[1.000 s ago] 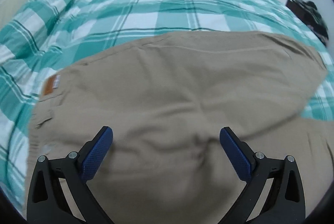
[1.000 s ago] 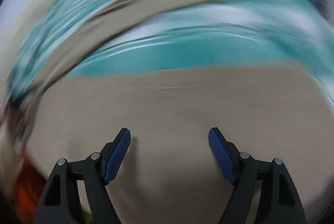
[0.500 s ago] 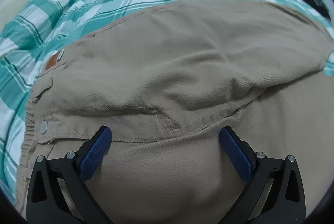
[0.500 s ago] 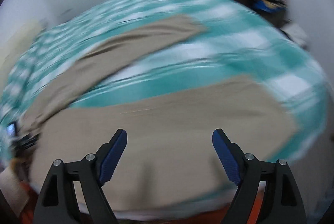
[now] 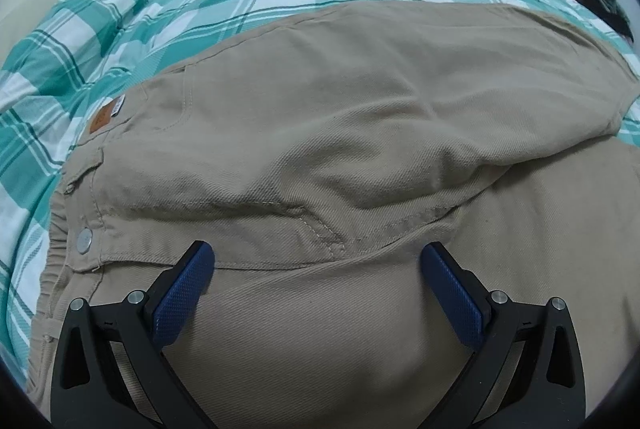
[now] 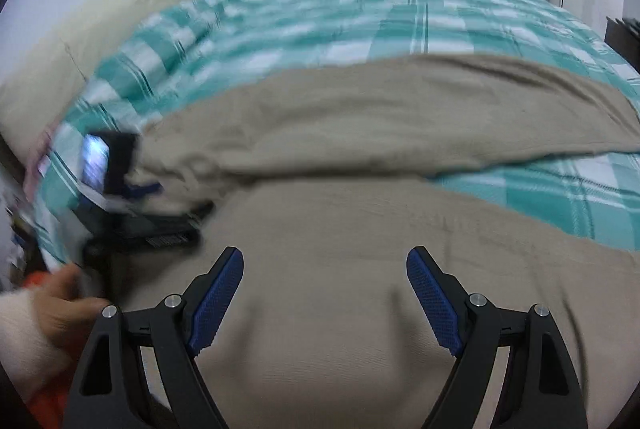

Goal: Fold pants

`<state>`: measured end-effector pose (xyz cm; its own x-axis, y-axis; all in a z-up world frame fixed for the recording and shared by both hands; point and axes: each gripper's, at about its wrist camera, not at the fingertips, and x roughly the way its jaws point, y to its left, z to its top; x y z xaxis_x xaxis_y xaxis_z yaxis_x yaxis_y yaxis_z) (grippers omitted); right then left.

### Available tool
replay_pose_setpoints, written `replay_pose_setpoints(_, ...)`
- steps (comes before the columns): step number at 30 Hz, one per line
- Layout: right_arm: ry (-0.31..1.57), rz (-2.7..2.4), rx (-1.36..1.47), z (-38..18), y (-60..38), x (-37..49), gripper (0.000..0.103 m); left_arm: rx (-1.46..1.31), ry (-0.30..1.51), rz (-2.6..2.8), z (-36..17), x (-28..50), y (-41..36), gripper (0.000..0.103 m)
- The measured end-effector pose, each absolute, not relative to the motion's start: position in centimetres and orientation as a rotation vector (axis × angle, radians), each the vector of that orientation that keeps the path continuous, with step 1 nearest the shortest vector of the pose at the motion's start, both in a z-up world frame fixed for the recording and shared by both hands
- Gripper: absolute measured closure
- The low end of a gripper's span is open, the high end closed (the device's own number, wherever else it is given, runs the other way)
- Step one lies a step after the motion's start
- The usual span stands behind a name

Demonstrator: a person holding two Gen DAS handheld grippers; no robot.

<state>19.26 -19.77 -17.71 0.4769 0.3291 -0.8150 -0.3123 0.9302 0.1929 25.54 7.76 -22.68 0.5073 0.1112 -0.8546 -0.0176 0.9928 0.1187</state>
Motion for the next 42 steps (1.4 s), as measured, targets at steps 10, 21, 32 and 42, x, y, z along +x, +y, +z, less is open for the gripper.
replay_pose_setpoints(10,1.06,0.324,-0.069,-21.1,-19.9,18.6,0.011,0.103,1.03,0.08,-22.7,25.3,7.7,0.0)
replay_pose_setpoints(21,0.981,0.376,-0.074,-22.7,-20.0,17.9,0.0,0.101,1.03,0.081,-22.7,25.3,7.7,0.0)
replay_pose_setpoints(32,0.973,0.375,-0.075,-22.8,-19.9,17.9,0.0,0.095,1.035,0.078,-22.6,25.4,7.9,0.0)
replay_pose_setpoints(42,0.965,0.376,-0.071,-22.9,-20.1,17.9,0.0,0.087,1.079,0.038,-21.9,24.3,8.3,0.001)
